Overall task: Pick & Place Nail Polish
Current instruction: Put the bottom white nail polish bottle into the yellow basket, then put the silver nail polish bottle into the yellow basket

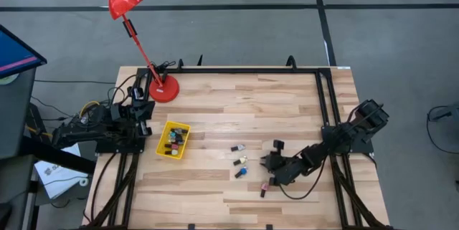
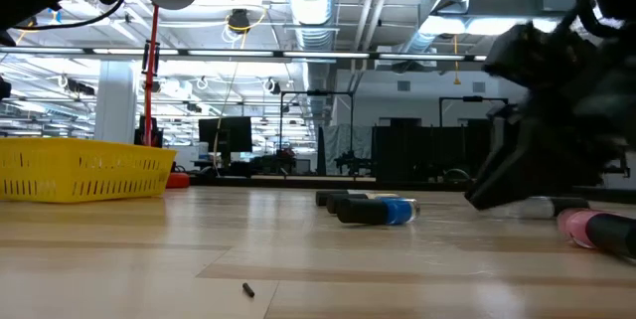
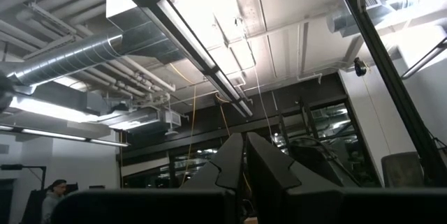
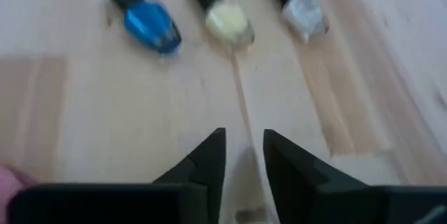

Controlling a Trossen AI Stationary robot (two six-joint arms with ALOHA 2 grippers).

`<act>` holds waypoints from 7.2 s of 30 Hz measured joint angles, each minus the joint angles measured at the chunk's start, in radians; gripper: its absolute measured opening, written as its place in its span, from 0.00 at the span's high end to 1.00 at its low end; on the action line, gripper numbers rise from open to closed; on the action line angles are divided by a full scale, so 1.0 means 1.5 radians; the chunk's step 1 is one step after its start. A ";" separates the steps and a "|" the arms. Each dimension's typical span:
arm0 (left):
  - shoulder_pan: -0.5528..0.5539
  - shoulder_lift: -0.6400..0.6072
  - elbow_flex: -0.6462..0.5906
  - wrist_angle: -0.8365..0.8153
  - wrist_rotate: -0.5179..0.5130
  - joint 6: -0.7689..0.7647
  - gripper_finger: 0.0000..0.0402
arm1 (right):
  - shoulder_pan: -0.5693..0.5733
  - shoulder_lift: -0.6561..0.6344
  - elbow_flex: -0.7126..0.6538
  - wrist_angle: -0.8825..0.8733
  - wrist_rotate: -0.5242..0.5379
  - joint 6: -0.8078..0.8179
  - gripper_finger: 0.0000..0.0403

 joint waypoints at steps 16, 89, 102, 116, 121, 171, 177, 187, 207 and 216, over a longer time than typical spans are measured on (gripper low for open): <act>0.000 0.000 0.000 -0.005 0.000 0.000 0.96 | -0.022 -0.117 0.004 -0.046 0.007 -0.018 0.39; 0.000 0.000 0.000 -0.005 0.000 0.000 0.96 | 0.041 -0.037 -0.192 0.200 -0.014 0.097 0.65; 0.000 0.000 0.000 -0.005 0.000 0.000 0.96 | 0.005 -0.041 -0.165 0.214 -0.004 0.045 0.75; 0.000 0.000 0.000 -0.005 0.000 0.000 0.96 | -0.223 -0.023 0.178 0.116 -0.098 -0.311 0.73; 0.000 0.000 0.000 -0.005 0.000 0.000 0.96 | -0.278 0.053 0.321 0.115 -0.150 -0.400 0.73; 0.000 0.000 0.000 0.000 0.000 0.000 0.96 | -0.326 0.475 1.157 -0.433 -0.360 -0.503 0.42; 0.000 0.000 0.000 0.000 0.000 0.000 0.96 | -0.321 0.298 1.157 -0.732 -0.343 -0.515 0.49; 0.000 0.000 0.000 0.000 0.000 0.000 0.96 | -0.290 0.042 1.013 -1.028 -0.187 -0.322 0.60; 0.000 0.000 0.000 0.000 0.000 0.000 0.96 | -0.234 -0.257 -0.042 -0.021 -0.177 -0.137 0.41; 0.000 0.000 0.000 0.000 0.000 0.000 0.96 | -0.257 -0.009 -0.041 0.333 -0.243 -0.239 0.34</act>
